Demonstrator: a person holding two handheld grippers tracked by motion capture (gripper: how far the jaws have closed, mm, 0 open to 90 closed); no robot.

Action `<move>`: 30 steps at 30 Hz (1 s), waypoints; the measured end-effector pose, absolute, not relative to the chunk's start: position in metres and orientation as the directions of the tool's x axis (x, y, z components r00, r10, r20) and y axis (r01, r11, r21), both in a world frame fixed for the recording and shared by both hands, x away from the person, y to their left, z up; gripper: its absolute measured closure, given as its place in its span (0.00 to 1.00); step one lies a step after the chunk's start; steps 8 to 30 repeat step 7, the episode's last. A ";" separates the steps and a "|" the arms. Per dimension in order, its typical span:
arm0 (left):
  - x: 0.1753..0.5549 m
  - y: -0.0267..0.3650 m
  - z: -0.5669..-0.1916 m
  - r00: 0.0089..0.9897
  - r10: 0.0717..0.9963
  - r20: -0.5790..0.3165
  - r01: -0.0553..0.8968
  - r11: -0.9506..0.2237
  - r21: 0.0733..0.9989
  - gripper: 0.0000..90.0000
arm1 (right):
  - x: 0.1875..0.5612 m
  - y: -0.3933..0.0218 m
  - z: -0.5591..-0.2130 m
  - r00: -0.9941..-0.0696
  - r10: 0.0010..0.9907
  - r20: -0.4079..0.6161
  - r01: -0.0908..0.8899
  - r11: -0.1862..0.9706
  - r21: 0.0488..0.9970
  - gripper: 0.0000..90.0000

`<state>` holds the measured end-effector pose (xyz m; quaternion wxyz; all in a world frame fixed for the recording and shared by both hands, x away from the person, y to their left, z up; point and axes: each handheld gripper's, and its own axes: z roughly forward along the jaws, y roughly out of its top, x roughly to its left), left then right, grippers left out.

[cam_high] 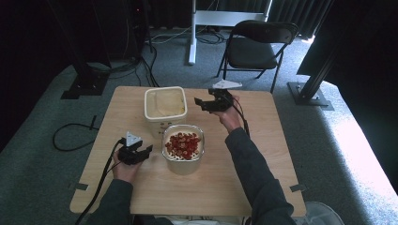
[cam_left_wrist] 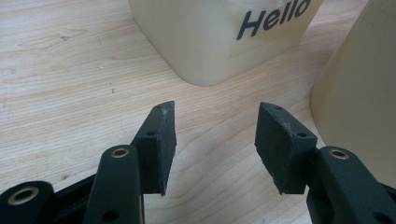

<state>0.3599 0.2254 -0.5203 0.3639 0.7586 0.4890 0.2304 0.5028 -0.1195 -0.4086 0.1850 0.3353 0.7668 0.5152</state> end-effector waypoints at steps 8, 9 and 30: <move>0.360 0.225 -0.521 0.415 0.910 -0.005 0.576 -0.258 0.776 0.54 | 0.501 -0.145 -0.467 -0.633 0.770 0.080 0.448 0.281 0.849 0.26; 0.360 0.225 -0.521 0.415 0.910 -0.005 0.576 -0.258 0.776 0.54 | 0.501 -0.145 -0.467 -0.633 0.770 0.080 0.448 0.281 0.849 0.26; 0.360 0.225 -0.521 0.415 0.910 -0.005 0.576 -0.258 0.776 0.54 | 0.501 -0.145 -0.467 -0.633 0.770 0.080 0.448 0.281 0.849 0.26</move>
